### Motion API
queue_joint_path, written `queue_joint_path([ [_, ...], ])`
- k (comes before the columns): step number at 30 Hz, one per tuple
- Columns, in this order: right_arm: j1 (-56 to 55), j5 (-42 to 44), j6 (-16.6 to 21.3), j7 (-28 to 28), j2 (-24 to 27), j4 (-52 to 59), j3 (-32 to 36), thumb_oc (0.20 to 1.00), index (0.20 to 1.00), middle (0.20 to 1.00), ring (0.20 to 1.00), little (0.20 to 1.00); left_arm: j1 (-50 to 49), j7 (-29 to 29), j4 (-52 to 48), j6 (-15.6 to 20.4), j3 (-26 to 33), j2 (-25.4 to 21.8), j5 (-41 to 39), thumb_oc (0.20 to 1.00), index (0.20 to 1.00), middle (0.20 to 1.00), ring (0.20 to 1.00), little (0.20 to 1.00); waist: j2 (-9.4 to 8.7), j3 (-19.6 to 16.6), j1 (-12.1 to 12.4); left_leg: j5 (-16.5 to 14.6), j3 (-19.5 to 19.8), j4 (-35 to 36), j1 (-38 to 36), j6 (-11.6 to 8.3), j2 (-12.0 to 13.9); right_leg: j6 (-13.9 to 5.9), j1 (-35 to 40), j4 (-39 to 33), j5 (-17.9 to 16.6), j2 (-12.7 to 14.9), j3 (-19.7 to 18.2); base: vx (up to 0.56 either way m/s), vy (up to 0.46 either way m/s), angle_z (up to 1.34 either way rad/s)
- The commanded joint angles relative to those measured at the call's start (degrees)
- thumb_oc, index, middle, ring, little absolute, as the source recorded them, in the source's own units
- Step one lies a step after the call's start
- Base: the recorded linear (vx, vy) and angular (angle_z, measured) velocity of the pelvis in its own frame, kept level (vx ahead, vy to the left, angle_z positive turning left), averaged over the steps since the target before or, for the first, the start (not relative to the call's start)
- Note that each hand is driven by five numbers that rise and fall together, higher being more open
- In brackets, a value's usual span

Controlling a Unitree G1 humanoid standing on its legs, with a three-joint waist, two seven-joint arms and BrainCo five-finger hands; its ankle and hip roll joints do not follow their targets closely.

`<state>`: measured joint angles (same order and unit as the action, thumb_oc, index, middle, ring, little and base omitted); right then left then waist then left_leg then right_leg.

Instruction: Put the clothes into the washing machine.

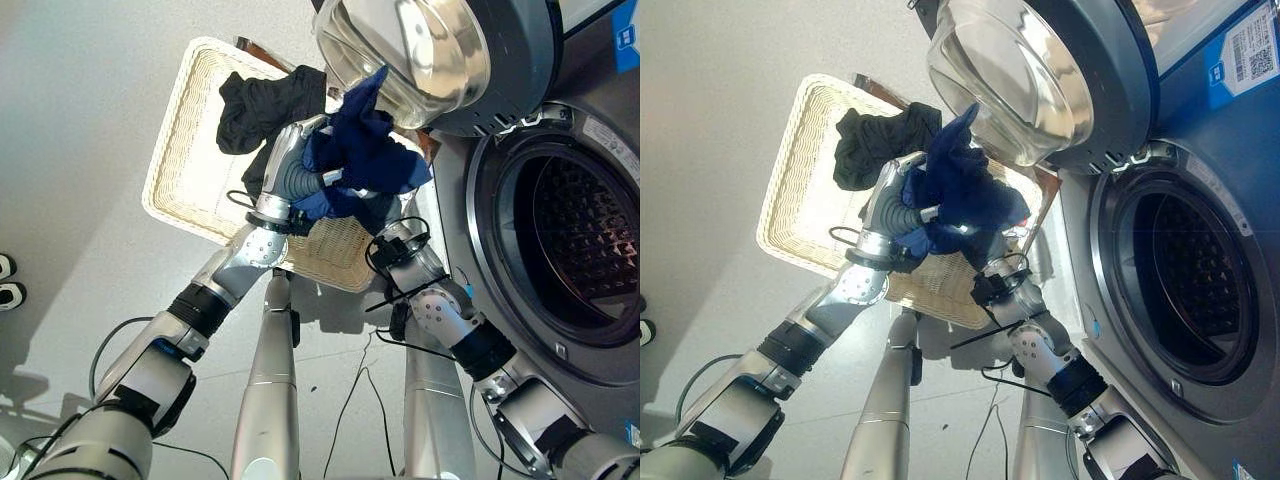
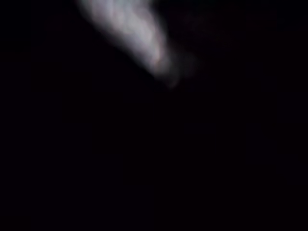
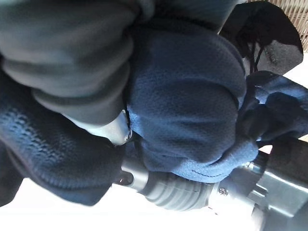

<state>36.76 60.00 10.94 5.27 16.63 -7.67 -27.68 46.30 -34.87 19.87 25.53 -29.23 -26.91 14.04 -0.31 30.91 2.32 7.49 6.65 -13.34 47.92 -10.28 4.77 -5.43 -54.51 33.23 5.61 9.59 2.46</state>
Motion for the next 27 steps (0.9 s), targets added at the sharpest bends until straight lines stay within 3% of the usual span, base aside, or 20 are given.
queue_joint_path([
  [1,2.29,2.23,3.63,3.87,-4.06,9.31,-0.35,0.2,0.2,0.2,0.2,0.2,0.4,-3.61,-0.63,2.79,0.68,1.67,-0.69,1.0,1.0,1.0,1.0,1.0,-1.82,-1.11,-0.55,-1.51,-2.67,-3.57,1.78,5.99,-6.77,-1.91,2.74,-15.15,-13.64,-3.18,5.74,0.0,0.0,0.0],
  [8,2.17,2.52,4.13,3.47,-5.57,9.06,0.84,0.2,0.2,0.2,0.2,0.2,-2.03,-5.96,-0.96,5.45,4.61,4.53,-6.38,1.0,1.0,1.0,1.0,1.0,-2.15,-1.11,-0.03,-1.46,-2.4,-3.31,1.88,6.12,-6.91,-1.85,2.55,-14.86,-13.51,-3.4,6.07,0.0,-0.005,0.0],
  [12,2.55,2.11,4.95,2.39,-6.05,9.13,1.49,0.2,0.2,0.2,0.2,0.2,-2.5,-8.15,-1.14,5.46,5.77,5.23,-4.95,1.0,1.0,1.0,1.0,1.0,-2.33,-1.11,0.13,-1.32,-2.29,-3.22,2.01,6.08,-6.98,-1.85,2.53,-14.94,-13.6,-3.49,6.28,0.0,0.0,0.0],
  [18,2.62,1.73,9.79,-0.19,-5.69,7.96,4.51,0.2,0.2,0.2,0.2,0.2,-2.32,-16.64,0.69,4.21,8.95,4.89,-0.96,1.0,1.0,1.0,1.0,1.0,-2.26,-1.11,0.17,-1.22,-2.21,-3.32,2.1,6.01,-6.99,-1.74,2.37,-14.32,-13.33,-3.53,6.18,0.0,0.0,0.0],
  [27,1.86,0.85,14.39,-2.47,-3.83,6.29,9.34,0.2,0.2,0.2,0.2,0.2,-1.53,-21.56,5.09,2.75,11.41,4.41,-0.86,1.0,1.0,1.0,1.0,1.0,-2.39,-1.11,-0.6,-1.37,-2.59,-3.58,2.45,5.78,-6.63,-1.92,1.93,-13.92,-13.23,-3.71,5.74,0.0,0.0,0.0],
])
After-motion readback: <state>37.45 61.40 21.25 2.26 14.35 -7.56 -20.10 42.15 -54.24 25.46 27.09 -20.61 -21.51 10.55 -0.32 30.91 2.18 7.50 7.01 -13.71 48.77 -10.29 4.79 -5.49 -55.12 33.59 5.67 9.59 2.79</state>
